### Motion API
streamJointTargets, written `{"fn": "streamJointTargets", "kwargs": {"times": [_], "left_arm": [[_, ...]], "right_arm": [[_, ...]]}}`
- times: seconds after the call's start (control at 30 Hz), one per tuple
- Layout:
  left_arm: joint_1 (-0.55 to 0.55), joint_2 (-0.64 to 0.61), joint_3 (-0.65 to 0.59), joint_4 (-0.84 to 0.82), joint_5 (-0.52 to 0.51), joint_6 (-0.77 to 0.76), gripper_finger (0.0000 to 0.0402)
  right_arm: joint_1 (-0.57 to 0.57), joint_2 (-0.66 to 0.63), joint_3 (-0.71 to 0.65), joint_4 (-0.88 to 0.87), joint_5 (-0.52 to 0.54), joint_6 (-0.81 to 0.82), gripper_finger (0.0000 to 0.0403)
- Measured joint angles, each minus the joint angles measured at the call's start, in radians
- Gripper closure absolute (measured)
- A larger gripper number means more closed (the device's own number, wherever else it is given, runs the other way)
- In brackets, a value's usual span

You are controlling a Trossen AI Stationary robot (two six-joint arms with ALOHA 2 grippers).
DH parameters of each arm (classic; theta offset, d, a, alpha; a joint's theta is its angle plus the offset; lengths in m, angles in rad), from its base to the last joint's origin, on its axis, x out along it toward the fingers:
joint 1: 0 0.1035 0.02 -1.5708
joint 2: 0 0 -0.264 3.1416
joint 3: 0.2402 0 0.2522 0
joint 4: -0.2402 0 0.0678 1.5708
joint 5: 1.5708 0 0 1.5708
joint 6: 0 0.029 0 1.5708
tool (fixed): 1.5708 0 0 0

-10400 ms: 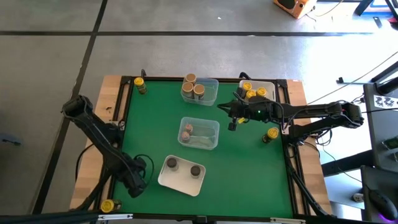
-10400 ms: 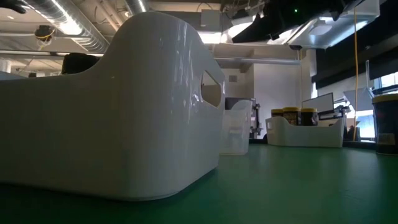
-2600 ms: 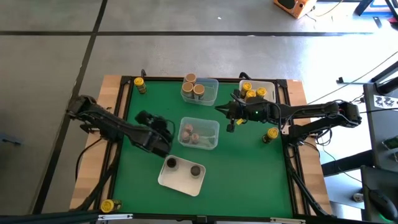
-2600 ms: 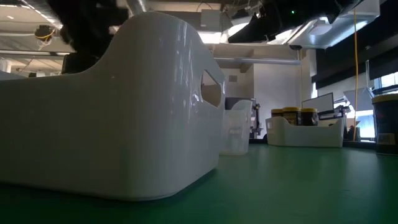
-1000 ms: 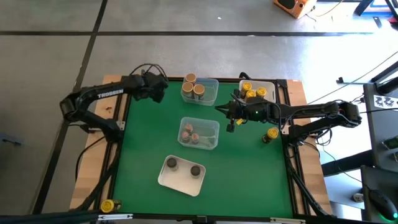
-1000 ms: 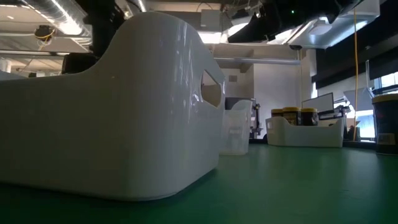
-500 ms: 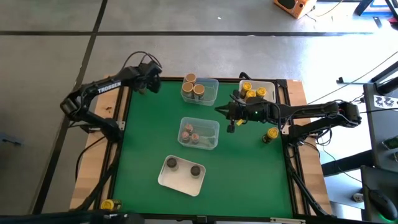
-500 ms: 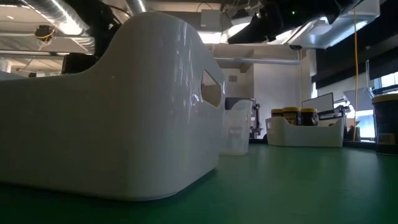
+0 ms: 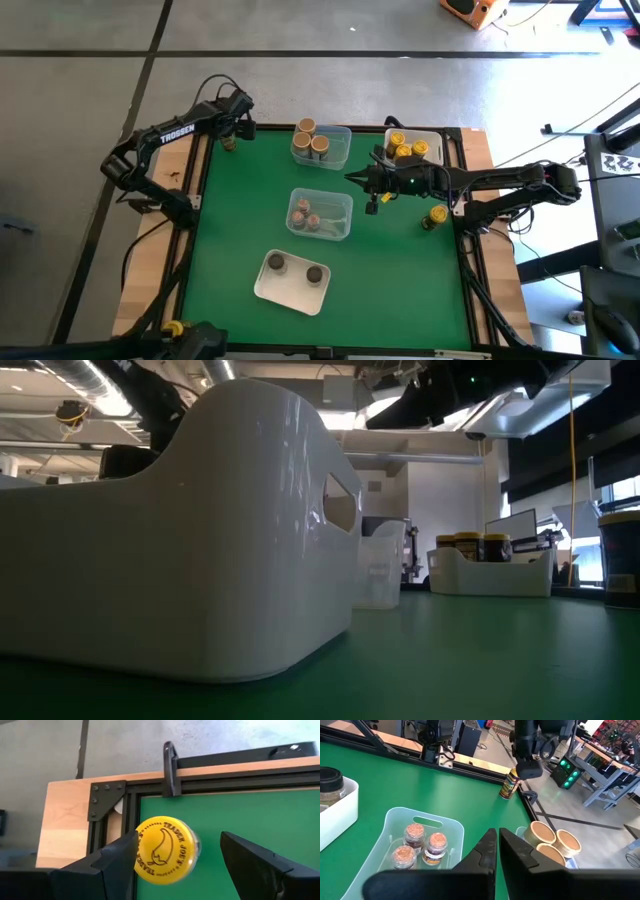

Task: Sort spices by type
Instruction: Put the yellow seasoning bottle into the top white bin

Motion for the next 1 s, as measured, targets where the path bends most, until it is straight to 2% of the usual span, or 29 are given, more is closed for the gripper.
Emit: {"fn": "streamJointTargets", "kwargs": {"times": [0.4, 0.83, 1.0], "left_arm": [[0.012, 0.018, 0.0, 0.003, -0.035, 0.001, 0.0123], [0.017, 0.1, 0.0, -0.017, -0.028, -0.015, 0.0123], [0.035, 0.126, 0.0, -0.009, 0.054, 0.0, 0.0123]], "right_arm": [[0.0, 0.0, 0.0, 0.0, 0.001, -0.003, 0.0382], [0.0, 0.0, 0.0, -0.001, 0.0, -0.003, 0.0382], [0.0, 0.0, 0.0, -0.001, 0.0, -0.003, 0.0382]]}}
